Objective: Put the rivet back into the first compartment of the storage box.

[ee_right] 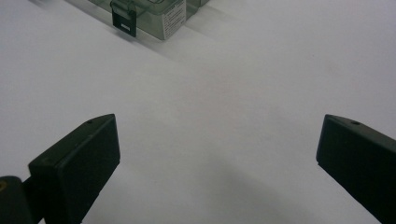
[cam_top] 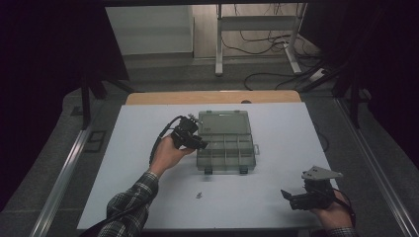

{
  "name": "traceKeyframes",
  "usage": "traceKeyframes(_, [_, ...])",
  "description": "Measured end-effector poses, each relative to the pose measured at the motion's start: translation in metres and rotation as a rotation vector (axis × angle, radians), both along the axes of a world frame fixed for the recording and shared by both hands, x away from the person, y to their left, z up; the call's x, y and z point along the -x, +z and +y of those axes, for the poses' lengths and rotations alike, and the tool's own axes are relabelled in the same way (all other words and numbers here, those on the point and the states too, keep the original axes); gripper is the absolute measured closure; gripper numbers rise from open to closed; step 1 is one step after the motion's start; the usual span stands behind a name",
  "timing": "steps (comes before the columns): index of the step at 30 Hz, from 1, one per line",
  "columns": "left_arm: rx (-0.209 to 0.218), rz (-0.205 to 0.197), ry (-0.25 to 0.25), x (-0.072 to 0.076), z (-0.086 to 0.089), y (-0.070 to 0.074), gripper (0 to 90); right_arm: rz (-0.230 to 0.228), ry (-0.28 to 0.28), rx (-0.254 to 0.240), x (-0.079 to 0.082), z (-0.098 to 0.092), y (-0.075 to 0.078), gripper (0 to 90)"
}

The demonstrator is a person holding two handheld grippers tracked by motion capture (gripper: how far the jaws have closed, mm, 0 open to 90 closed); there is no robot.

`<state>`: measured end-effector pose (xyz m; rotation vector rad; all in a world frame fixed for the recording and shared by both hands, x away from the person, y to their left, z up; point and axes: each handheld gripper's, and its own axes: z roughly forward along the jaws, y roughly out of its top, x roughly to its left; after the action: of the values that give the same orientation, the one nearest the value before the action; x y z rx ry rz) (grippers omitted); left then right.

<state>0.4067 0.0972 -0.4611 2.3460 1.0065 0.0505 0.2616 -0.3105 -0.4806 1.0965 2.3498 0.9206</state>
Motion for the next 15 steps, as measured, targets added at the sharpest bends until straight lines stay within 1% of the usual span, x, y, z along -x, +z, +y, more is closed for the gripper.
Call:
traceKeyframes(5, [0.02,-0.006,-0.008,0.006,0.006,0.002,45.6,-0.003,-0.005,-0.004,0.0,0.0,0.0,0.0])
traceKeyframes(8, [0.036,-0.009,0.0,0.01,0.01,0.003,37.4,-0.003,-0.007,-0.006,0.0,0.0,0.0,0.0])
traceKeyframes(11, [0.036,-0.018,0.004,0.014,0.015,0.004,27.2,-0.005,-0.01,-0.009,0.0,-0.001,0.001,0.0])
traceKeyframes(15, [0.049,-0.02,0.013,0.02,0.021,0.005,15.9,-0.003,-0.012,-0.01,0.0,-0.001,0.0,0.0])
